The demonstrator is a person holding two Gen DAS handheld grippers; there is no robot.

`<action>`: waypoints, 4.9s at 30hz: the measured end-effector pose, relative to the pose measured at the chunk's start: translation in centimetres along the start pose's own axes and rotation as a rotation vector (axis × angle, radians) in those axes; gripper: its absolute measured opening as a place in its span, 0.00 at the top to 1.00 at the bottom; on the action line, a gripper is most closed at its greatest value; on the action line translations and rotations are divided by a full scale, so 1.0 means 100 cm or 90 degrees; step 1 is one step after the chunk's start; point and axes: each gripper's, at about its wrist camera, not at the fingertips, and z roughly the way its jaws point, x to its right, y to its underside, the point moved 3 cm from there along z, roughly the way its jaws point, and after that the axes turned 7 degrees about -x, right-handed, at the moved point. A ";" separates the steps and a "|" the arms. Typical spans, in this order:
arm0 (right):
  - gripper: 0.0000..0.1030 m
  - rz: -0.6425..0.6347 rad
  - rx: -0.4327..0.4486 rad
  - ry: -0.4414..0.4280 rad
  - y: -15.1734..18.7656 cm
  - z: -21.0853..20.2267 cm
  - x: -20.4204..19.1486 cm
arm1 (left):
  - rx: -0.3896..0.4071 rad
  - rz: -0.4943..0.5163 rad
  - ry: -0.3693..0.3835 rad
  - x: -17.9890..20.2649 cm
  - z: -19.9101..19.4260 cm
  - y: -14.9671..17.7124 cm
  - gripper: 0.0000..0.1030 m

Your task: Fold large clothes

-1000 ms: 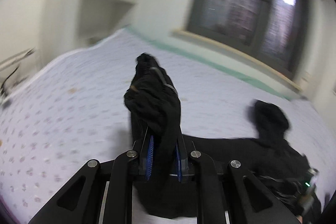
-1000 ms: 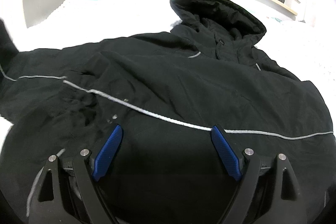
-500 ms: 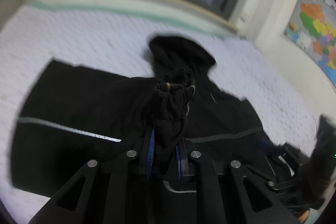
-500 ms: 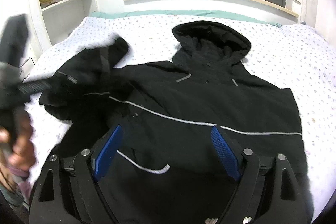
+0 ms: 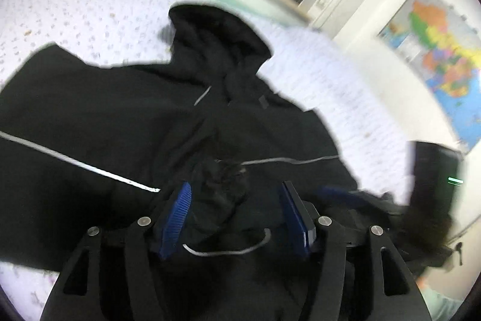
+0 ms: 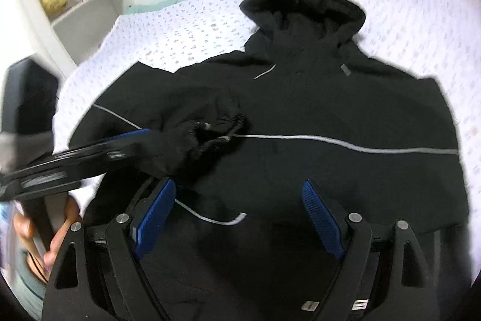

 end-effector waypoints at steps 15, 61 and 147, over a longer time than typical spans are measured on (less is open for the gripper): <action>0.65 0.072 -0.049 -0.055 -0.045 0.068 -0.031 | 0.124 -0.044 -0.215 -0.062 -0.112 0.010 0.39; 0.20 0.006 0.045 0.145 -0.051 -0.079 0.118 | -0.020 0.001 -0.112 0.019 0.033 -0.055 0.38; 0.27 0.100 -0.116 0.112 -0.311 0.103 0.253 | -0.133 -0.108 -0.267 -0.105 0.210 -0.324 0.31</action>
